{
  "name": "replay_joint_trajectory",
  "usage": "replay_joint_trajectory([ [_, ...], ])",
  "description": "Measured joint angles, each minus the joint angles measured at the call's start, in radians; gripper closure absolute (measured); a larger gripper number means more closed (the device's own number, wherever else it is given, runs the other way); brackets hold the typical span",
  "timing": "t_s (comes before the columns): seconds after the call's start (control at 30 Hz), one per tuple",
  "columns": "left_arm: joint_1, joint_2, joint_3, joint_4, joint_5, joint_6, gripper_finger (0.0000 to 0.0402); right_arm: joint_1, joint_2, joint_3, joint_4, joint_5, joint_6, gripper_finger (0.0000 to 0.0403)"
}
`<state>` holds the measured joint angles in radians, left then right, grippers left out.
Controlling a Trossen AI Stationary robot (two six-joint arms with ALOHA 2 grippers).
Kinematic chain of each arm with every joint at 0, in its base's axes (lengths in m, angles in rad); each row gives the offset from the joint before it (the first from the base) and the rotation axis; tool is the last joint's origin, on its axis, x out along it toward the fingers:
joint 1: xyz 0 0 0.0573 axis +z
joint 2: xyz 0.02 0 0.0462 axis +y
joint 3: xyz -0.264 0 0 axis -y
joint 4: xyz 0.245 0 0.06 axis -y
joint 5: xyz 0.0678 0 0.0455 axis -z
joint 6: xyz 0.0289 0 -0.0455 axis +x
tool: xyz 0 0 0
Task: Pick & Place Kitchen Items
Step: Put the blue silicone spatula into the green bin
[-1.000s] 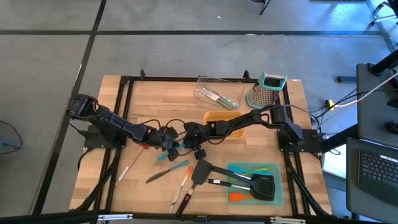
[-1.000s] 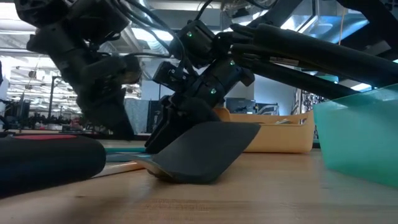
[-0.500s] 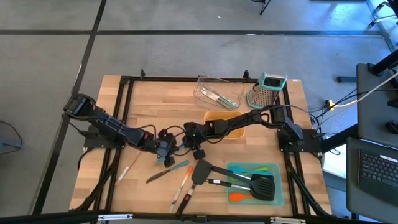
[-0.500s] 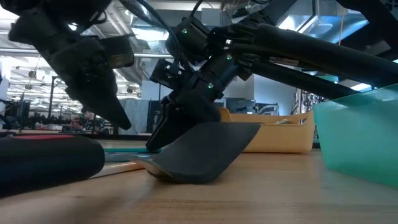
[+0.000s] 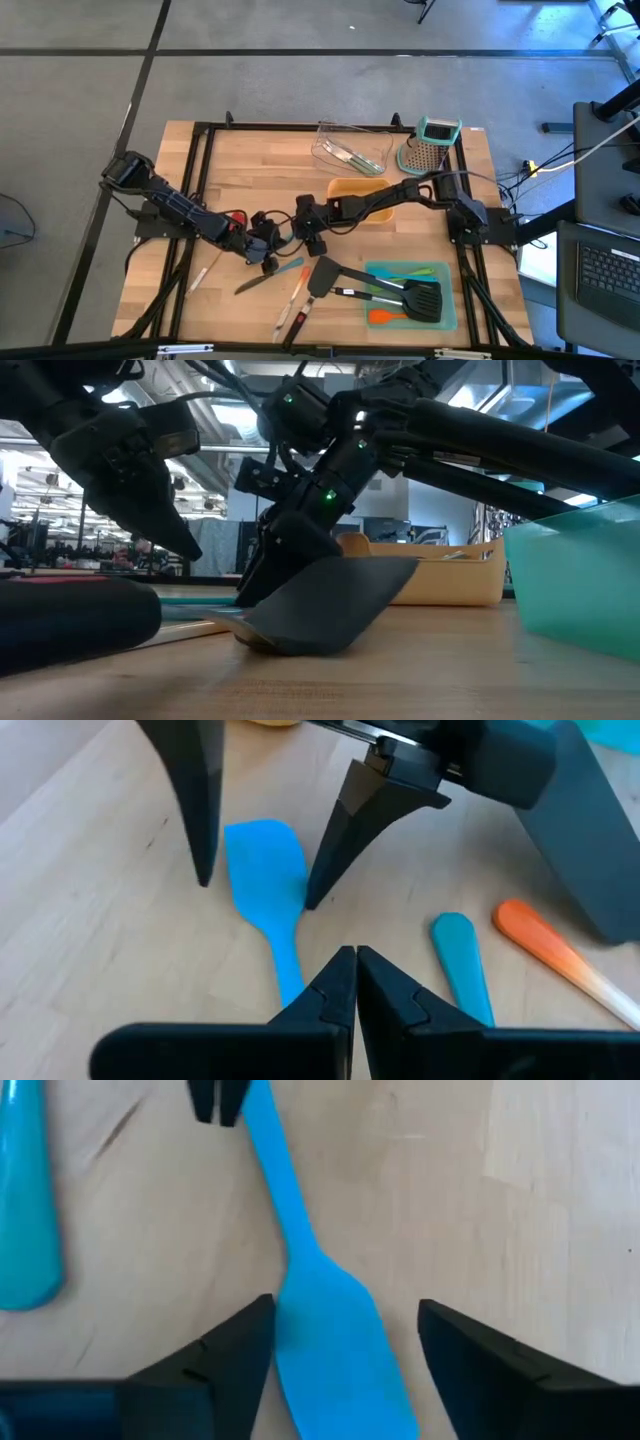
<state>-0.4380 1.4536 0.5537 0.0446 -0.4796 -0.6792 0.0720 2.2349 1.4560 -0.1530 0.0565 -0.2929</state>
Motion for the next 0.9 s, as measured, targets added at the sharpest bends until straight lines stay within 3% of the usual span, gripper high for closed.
replay_joint_trajectory([
  [0.1,-0.009,0.0,0.0,-0.001,0.0,-0.006,0.0398,-0.015,0.0,0.002,-0.025,-0.038,0.007,0.014],
  [0.23,-0.018,0.0,0.0,-0.004,-0.001,-0.015,0.0398,-0.036,0.013,0.007,-0.059,-0.128,0.01,0.0148],
  [0.33,-0.02,0.0,0.0,-0.004,-0.001,-0.017,0.0398,-0.044,0.025,0.008,-0.059,-0.181,0.032,0.0165],
  [0.9,-0.018,-0.001,0.0,0.0,-0.009,-0.009,0.0398,-0.043,0.027,0.01,-0.063,-0.203,0.064,0.0289],
])
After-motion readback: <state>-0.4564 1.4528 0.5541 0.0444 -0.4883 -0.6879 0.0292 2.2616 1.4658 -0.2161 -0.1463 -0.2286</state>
